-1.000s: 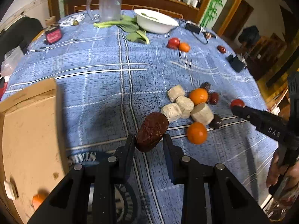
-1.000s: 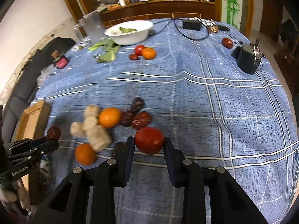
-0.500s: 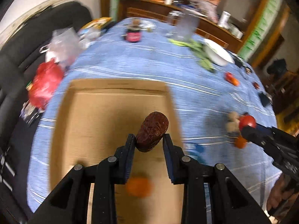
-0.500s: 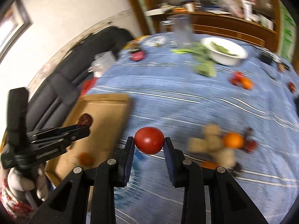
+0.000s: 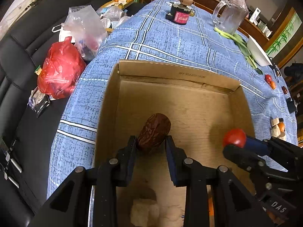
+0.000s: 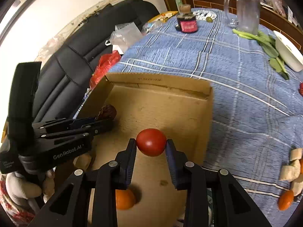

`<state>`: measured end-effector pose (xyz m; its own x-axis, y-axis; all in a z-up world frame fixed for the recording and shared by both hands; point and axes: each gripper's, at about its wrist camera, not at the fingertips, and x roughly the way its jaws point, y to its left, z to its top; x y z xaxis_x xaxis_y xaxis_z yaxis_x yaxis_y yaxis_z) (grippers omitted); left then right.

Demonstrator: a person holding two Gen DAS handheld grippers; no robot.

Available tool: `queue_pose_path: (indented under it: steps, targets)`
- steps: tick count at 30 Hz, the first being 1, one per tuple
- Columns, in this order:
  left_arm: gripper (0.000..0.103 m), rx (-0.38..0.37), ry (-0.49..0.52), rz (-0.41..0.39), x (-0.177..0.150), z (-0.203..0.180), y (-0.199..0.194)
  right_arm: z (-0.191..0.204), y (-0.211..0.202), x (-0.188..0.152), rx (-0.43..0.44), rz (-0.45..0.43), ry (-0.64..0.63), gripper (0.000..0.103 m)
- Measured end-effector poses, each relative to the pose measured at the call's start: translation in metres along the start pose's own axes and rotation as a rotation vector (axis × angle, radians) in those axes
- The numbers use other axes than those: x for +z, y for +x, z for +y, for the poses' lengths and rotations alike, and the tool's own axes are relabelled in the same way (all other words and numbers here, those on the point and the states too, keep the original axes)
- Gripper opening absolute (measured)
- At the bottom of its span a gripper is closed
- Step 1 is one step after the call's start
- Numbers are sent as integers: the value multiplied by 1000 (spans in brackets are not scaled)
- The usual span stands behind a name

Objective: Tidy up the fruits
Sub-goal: 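Carry the jujube and tomato into the tray and release both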

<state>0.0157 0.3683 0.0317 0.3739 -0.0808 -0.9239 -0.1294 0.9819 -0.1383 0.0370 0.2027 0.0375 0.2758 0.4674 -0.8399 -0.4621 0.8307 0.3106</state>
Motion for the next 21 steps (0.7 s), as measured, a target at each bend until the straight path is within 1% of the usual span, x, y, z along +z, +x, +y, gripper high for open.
queue_pose_path:
  steps: [6, 13, 14, 16, 18, 21]
  targets:
    - [29, 5, 12, -2, 5, 2, 2, 4, 17, 0, -27, 21, -5, 35]
    - [31, -10, -25, -12, 5, 8, -4, 10, 24, -1, -65, 21, -40, 36]
    - [32, -8, -30, -15, 5, 8, -6, 11, 24, 0, -64, 23, -41, 36]
    - [40, -5, -46, -26, 3, 10, -13, 12, 25, 1, -64, 27, -44, 36]
    - [44, -6, -70, -47, 1, 12, -23, 11, 24, 1, -56, 28, -44, 36]
    - [45, -6, -107, -73, -3, 14, -38, 12, 14, 0, -32, 14, -37, 37]
